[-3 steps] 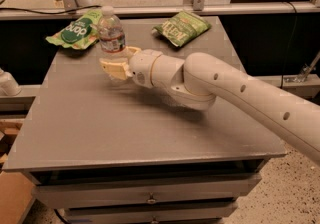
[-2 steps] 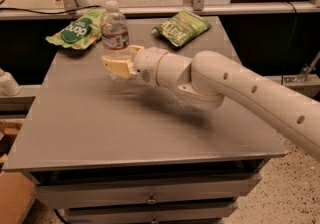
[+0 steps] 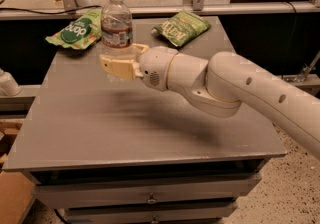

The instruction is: Pick water bottle

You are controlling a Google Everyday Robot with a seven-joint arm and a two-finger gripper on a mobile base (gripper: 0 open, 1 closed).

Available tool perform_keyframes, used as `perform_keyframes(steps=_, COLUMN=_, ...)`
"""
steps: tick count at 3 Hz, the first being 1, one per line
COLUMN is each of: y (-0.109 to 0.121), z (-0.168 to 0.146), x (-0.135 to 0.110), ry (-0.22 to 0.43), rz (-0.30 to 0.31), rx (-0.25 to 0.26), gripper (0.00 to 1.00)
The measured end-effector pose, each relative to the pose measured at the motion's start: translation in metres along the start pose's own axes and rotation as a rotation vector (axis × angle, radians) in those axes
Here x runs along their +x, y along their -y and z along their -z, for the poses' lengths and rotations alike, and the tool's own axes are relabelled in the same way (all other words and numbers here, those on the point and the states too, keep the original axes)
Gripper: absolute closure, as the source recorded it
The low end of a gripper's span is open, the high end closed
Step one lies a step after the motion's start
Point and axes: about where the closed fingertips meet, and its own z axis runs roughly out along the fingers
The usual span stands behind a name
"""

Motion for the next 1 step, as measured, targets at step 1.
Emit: perform_keyframes(steps=1, y=0.0000, z=-0.0012, x=0.0004, ry=-0.001, rz=0.001, rx=-0.001, gripper=1.00)
